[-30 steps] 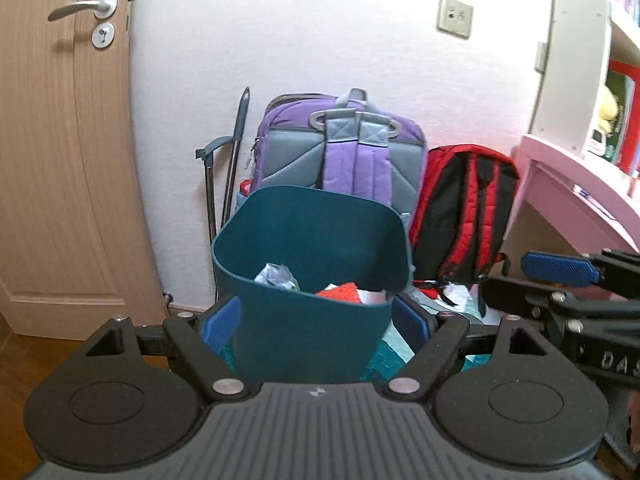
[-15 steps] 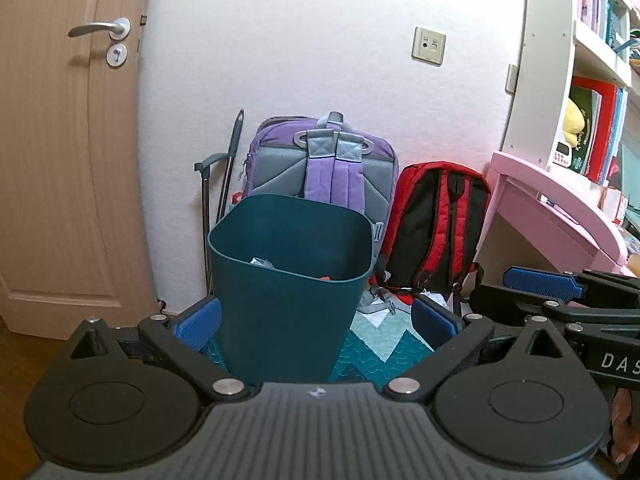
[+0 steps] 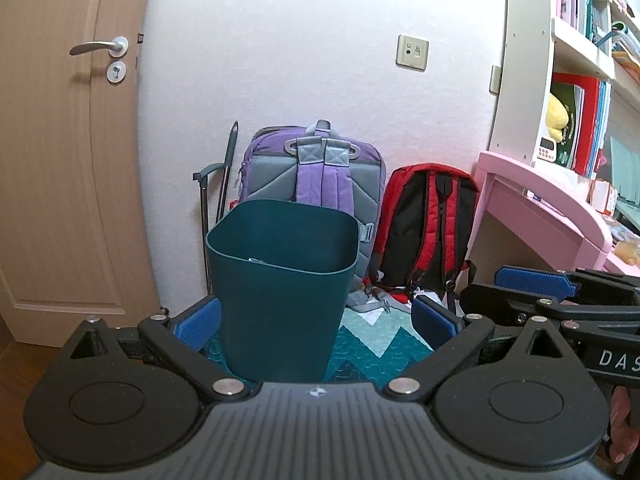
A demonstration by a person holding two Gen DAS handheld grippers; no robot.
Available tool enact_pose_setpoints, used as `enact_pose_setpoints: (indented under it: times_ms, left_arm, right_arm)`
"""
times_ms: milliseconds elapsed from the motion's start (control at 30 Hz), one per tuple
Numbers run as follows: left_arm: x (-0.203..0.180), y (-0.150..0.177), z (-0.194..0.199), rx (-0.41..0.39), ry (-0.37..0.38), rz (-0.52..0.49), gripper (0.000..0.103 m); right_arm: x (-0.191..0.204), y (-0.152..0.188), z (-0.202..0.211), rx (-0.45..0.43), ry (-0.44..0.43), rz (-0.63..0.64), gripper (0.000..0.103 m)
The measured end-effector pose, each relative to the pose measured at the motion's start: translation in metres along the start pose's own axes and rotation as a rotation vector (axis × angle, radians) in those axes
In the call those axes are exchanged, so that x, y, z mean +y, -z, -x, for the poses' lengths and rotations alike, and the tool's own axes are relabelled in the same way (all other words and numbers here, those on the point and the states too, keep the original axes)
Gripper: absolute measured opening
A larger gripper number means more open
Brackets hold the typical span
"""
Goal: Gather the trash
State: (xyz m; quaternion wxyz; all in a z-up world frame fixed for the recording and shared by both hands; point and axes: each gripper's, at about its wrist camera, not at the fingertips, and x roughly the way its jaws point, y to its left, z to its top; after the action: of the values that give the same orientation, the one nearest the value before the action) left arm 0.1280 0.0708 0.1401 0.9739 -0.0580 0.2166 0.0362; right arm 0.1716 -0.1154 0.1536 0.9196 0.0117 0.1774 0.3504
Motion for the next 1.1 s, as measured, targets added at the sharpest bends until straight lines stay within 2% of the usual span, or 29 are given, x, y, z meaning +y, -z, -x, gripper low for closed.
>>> enact_pose_setpoints:
  times_ms: [433,1100]
  left_arm:
    - [-0.011,0.000,0.019,-0.019,-0.056,-0.029,0.102]
    - [-0.035,-0.054,0.053,-0.032,-0.077,-0.043,0.102]
  right_arm:
    - [0.008,0.001,0.014,-0.003,-0.010,0.014,0.053]
    - [0.016,-0.049,0.050,-0.034,0.041,0.021,0.053]
